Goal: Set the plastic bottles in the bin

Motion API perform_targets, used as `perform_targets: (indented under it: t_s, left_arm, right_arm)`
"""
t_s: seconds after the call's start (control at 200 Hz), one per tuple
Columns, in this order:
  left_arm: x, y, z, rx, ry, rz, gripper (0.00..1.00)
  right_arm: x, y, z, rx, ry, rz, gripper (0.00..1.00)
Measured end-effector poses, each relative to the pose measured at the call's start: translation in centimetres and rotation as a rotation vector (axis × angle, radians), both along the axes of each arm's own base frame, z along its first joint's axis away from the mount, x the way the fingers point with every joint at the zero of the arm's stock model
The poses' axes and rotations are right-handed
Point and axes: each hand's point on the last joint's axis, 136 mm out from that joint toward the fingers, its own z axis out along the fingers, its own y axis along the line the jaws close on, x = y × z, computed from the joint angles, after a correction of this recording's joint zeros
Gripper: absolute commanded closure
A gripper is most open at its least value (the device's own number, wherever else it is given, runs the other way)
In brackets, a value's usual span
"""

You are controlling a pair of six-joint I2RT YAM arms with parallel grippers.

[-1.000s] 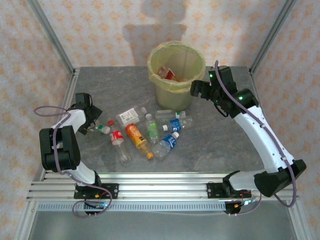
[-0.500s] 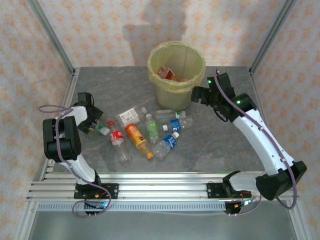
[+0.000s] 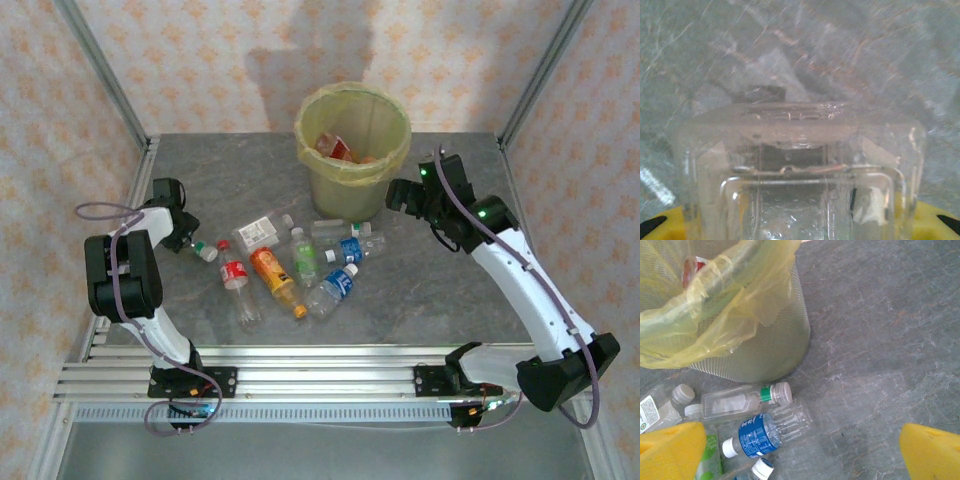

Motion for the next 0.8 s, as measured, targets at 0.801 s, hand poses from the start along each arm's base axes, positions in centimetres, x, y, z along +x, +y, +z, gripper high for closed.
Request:
perform_targets:
  t_s: [0.801]
  left_arm:
    - [5.9, -6.2, 16.6, 0.152, -0.354, -0.289, 0.61]
  right_arm:
    - [-2.7, -1.8, -10.3, 0.025, 0.185, -0.168, 0.01]
